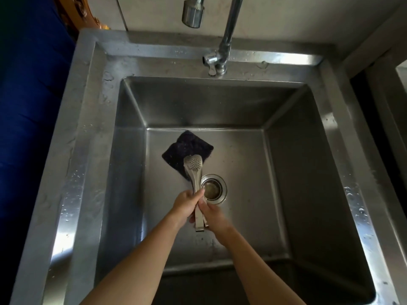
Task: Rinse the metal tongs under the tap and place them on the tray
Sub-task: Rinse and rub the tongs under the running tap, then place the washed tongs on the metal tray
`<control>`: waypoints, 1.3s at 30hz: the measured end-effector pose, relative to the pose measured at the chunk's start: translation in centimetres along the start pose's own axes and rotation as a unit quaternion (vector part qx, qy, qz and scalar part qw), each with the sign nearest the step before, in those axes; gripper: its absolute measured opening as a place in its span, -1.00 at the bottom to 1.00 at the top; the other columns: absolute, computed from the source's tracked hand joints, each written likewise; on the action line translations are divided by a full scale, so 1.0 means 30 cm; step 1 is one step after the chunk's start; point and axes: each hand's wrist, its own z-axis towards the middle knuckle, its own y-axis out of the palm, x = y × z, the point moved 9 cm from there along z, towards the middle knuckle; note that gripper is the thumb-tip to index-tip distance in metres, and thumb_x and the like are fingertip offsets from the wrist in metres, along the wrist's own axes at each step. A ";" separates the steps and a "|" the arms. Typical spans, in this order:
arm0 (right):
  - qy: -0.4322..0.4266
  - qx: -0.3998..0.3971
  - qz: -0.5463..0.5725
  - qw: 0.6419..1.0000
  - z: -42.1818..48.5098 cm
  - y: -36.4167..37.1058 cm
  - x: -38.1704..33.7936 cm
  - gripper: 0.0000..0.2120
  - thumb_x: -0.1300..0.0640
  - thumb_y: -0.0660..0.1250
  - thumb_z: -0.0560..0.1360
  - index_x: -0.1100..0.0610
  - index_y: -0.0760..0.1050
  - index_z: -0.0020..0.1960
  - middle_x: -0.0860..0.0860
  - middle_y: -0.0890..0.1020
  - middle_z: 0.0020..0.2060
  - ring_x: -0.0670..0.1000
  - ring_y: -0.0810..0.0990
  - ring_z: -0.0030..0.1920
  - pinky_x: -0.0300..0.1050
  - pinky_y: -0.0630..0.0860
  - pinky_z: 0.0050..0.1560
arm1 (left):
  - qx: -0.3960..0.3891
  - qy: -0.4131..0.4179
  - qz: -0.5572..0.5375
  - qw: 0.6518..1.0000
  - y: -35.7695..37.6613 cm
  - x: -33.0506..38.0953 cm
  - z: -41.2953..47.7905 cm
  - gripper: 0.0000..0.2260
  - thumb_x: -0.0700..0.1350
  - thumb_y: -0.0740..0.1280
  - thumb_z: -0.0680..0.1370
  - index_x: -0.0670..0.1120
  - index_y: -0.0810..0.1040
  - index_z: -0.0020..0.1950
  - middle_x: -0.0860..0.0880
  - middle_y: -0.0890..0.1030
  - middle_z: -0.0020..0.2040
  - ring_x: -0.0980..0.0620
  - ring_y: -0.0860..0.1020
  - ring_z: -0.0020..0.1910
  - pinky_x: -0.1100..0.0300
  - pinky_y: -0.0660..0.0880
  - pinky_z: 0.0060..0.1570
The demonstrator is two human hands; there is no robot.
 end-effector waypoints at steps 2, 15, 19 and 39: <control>0.015 0.023 -0.006 1.000 -0.026 -0.017 0.006 -0.61 -0.05 0.04 0.62 0.21 0.52 0.02 0.05 0.62 -0.29 -0.11 0.60 -0.38 -0.29 0.52 -0.37 | 0.002 0.015 -0.005 1.000 -0.002 0.004 -0.015 -0.69 0.06 0.31 0.53 -0.20 0.54 -0.16 -0.11 0.59 -0.35 -0.02 0.58 -0.43 0.16 0.50 -0.44; 0.035 0.175 -0.290 0.940 -0.081 -0.274 0.079 -0.69 0.03 0.15 0.57 0.21 0.46 0.15 0.14 0.64 -0.09 0.06 0.61 -0.19 -0.03 0.60 -0.12 | 0.133 -0.014 0.117 0.984 -0.097 -0.083 -0.079 -0.78 -0.11 0.24 0.56 -0.18 0.37 0.14 -0.16 0.55 -0.11 -0.04 0.54 -0.33 0.21 0.41 -0.52; 0.009 0.170 -0.469 0.867 -0.126 -0.291 0.015 -0.66 0.00 0.12 0.58 0.21 0.38 0.22 0.20 0.57 0.12 0.23 0.55 0.12 0.05 0.48 0.09 | 0.184 0.006 0.236 0.954 -0.107 -0.050 -0.155 -0.75 -0.15 0.20 0.58 -0.25 0.44 0.19 -0.25 0.57 0.10 -0.22 0.59 -0.01 0.05 0.55 -0.14; -0.219 0.066 -0.625 0.747 -0.645 0.017 -0.888 -0.66 0.03 0.21 0.55 0.28 0.45 0.16 0.21 0.60 0.10 0.21 0.58 0.08 0.03 0.53 0.10 | 0.328 0.092 0.315 0.886 -0.523 0.532 -1.036 -0.83 -0.05 0.22 0.50 -0.14 0.45 -0.18 -0.10 0.56 -0.48 0.00 0.51 -0.58 0.26 0.45 -0.50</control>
